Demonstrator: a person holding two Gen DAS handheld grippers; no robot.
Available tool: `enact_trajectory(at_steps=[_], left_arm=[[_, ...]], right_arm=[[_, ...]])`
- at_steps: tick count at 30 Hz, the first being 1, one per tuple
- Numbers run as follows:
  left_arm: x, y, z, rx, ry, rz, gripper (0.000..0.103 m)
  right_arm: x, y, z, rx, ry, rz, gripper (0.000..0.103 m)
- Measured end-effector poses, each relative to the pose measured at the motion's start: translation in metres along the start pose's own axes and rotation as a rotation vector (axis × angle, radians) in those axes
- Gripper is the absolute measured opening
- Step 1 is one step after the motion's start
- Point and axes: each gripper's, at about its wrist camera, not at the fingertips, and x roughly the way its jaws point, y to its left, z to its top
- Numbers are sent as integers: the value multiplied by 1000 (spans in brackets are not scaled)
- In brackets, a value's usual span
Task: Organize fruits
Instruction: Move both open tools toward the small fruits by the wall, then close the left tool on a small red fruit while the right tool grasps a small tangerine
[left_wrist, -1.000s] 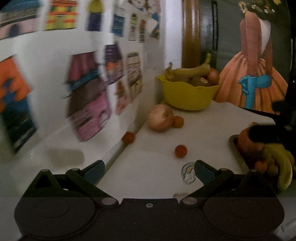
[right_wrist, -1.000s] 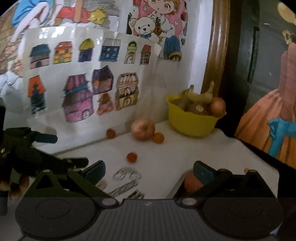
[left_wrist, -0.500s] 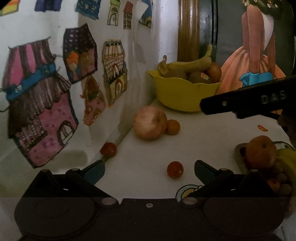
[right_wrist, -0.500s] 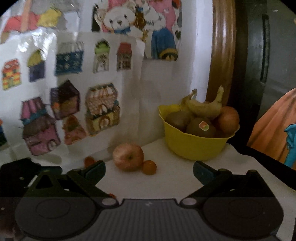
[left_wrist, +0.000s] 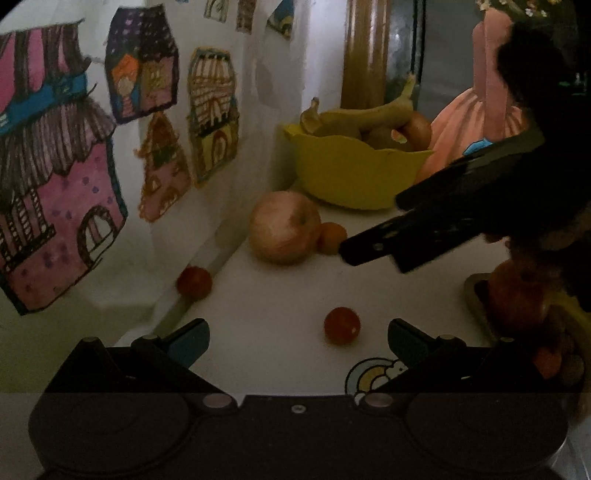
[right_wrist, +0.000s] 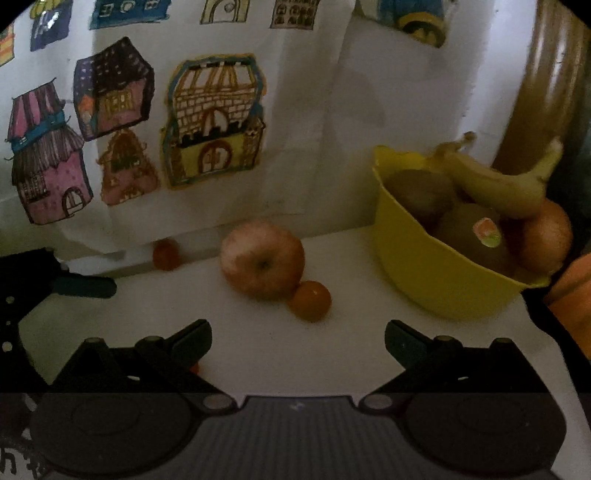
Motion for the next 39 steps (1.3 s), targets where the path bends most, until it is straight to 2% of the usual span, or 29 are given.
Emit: enact_trajectory(at_steps=[3, 10, 16, 18, 21, 25, 30, 39], left_arm=[[1, -3, 1, 19, -14, -6, 99], [9, -5, 5, 17, 10, -28, 89], [20, -4, 6, -27, 51, -69, 72], [23, -3, 6, -33, 61, -74, 64], [24, 0, 5, -56, 58, -76, 57], [23, 3, 4, -71, 55, -78, 54], [23, 3, 4, -71, 56, -91, 42], [23, 4, 4, -81, 61, -100, 27]], right_arm=[[12, -5, 3, 11, 3, 18, 93], [37, -11, 7, -2, 34, 20, 77], [48, -10, 13, -25, 58, -18, 66], [51, -12, 15, -17, 74, -8, 63], [56, -17, 19, -5, 82, 9, 61], [62, -19, 23, -1, 82, 21, 51], [73, -23, 30, 4, 99, 25, 38], [65, -16, 21, -6, 113, 6, 36]])
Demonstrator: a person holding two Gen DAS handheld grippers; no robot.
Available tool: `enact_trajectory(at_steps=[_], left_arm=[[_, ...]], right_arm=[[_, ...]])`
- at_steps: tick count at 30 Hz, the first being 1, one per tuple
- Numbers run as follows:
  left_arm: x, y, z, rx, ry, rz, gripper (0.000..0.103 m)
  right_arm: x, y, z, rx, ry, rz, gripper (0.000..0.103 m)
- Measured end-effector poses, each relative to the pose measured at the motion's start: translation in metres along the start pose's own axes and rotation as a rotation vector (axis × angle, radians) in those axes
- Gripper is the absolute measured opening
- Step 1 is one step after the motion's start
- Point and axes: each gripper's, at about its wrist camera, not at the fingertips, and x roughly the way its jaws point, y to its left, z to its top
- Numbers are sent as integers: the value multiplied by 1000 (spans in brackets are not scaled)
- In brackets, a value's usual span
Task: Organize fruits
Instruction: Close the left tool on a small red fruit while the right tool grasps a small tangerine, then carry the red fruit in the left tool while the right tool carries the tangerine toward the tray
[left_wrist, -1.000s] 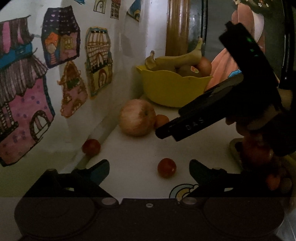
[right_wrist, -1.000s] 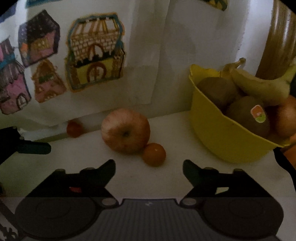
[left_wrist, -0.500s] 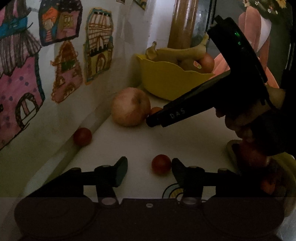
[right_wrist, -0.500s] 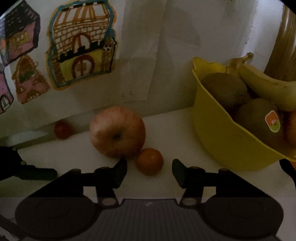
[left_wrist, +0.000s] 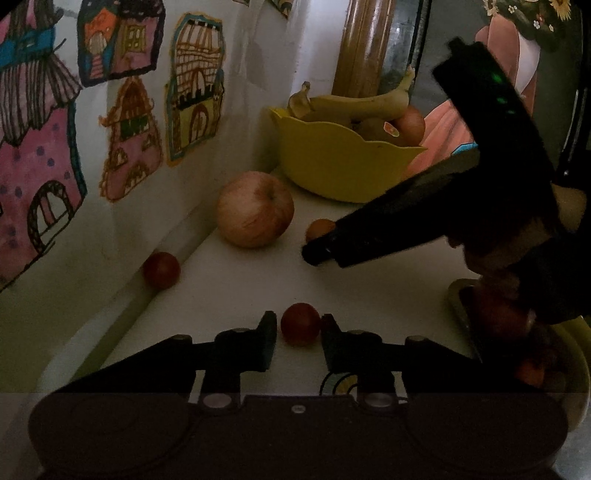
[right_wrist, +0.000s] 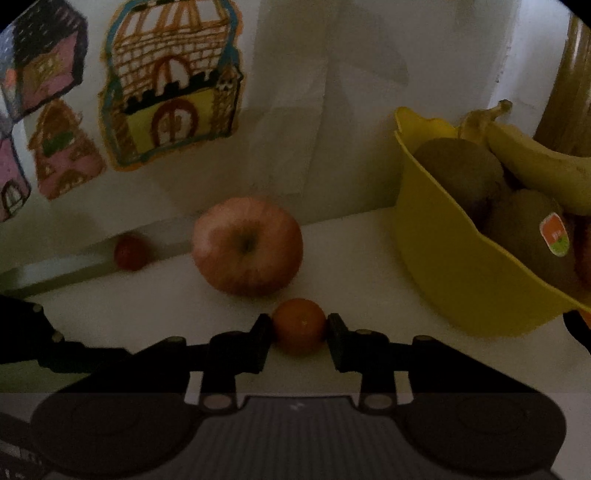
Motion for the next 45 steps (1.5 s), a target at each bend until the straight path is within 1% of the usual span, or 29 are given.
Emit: enact_trajectory(at_steps=[1, 9, 24, 29, 33, 36, 39, 43, 45], left_arm=[[0, 0, 0, -2, 1, -4, 25], [-4, 4, -3, -21, 0, -14, 25], [-9, 4, -7, -27, 2, -37, 24], [-13, 3, -10, -31, 3, -44, 23], [-16, 4, -11, -47, 10, -60, 23], [-20, 4, -11, -56, -1, -60, 23], [-25, 6, -11, -71, -18, -61, 23], [-31, 8, -10, -82, -44, -64, 24], [-36, 8, -9, -93, -48, -87, 24]], right_arm=[[-2, 1, -1, -1, 5, -1, 36], [-19, 11, -19, 1, 22, 12, 37], [-39, 33, -40, 23, 9, 51, 37], [-50, 43, -50, 36, -18, 22, 37], [-63, 50, -57, 58, -61, -22, 36], [-72, 54, -63, 78, -85, -61, 36], [-83, 58, -72, 83, -99, -99, 36], [-108, 60, -84, 115, -132, -125, 37], [-122, 64, -90, 130, -156, -147, 37]])
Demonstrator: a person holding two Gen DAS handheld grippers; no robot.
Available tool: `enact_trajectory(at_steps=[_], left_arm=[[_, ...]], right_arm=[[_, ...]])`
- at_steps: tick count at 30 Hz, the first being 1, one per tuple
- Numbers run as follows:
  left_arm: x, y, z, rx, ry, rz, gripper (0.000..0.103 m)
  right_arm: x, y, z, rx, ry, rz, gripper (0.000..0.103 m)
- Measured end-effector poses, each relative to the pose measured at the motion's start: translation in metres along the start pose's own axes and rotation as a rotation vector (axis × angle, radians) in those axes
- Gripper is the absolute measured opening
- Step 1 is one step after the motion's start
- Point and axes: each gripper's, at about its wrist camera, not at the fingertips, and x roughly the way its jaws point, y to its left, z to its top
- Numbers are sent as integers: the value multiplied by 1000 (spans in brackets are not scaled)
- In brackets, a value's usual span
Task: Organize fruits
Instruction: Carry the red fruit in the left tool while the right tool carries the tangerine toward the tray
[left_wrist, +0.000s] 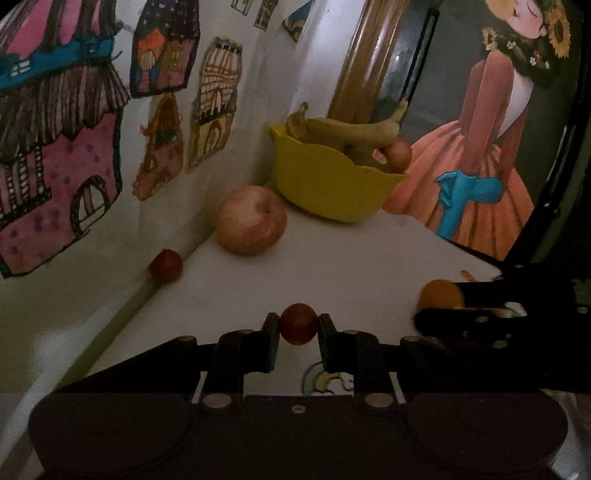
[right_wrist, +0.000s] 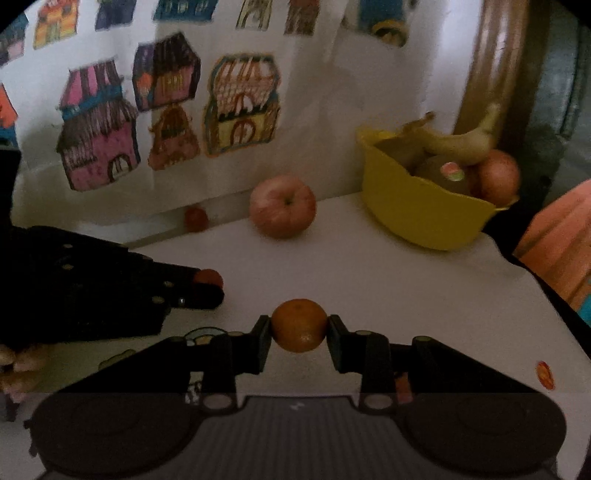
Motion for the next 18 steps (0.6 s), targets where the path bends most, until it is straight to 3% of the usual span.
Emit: enact_trajectory(at_steps=[9, 18], left_arm=[[-33, -36, 18, 2, -74, -54, 24], [-52, -111, 19, 48, -116, -110, 24]], right_arm=[[-88, -13, -20, 52, -106, -120, 37], [-147, -52, -53, 170, -168, -222, 37]])
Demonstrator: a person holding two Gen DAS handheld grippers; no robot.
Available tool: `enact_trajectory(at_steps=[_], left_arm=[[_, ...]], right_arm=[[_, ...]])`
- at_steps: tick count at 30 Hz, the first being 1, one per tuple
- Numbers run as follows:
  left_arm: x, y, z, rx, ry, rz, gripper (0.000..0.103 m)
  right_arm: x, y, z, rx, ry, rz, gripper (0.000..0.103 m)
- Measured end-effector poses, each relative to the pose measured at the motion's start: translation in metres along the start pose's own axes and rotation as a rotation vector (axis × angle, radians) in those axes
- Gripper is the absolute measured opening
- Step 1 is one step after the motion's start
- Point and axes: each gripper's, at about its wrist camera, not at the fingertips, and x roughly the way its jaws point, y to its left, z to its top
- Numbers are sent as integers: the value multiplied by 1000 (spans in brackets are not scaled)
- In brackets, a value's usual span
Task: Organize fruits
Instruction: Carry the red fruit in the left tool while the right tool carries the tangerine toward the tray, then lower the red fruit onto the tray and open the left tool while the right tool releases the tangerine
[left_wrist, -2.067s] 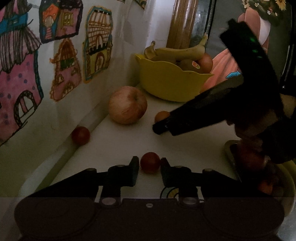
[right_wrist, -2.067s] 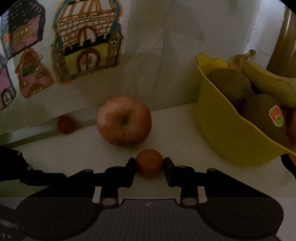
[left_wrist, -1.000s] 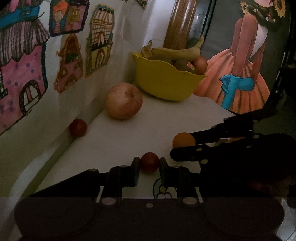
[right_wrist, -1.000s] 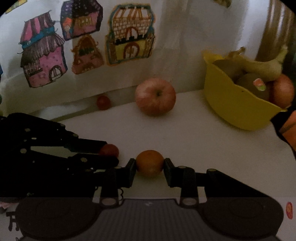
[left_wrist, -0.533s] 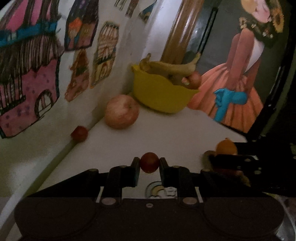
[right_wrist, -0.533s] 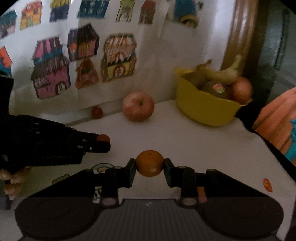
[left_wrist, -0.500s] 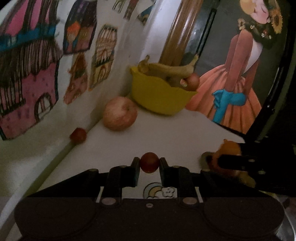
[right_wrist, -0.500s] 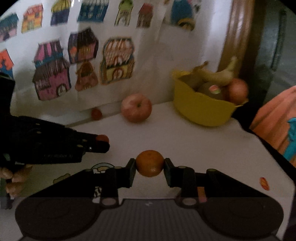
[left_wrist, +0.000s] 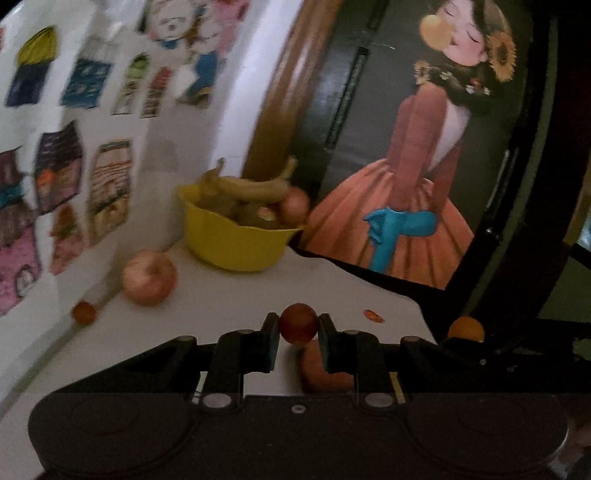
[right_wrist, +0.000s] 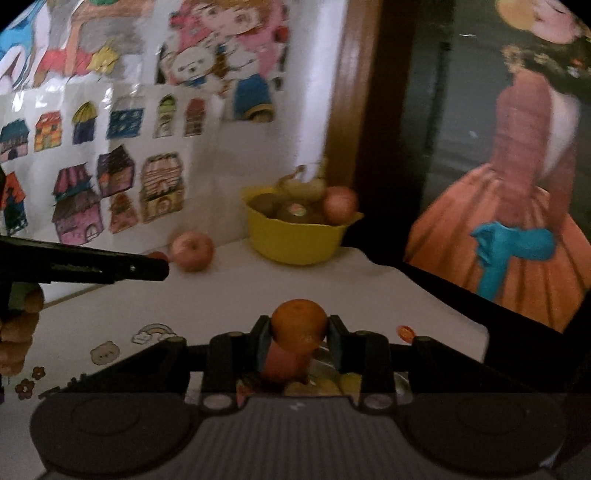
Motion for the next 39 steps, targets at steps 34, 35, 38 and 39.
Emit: enact_trajectory(at_steps=[34, 35, 38, 39], left_arm=[[51, -26, -76, 50, 139, -39, 24], [51, -26, -77, 48, 141, -40, 24], [51, -25, -77, 47, 145, -40, 24], [51, -26, -77, 47, 146, -40, 24]], right_arm=[[45, -5, -58, 6, 78, 40, 37], [46, -5, -58, 4, 80, 40, 37], [47, -4, -58, -4, 87, 37, 37], [47, -4, -58, -7, 88, 37, 37]])
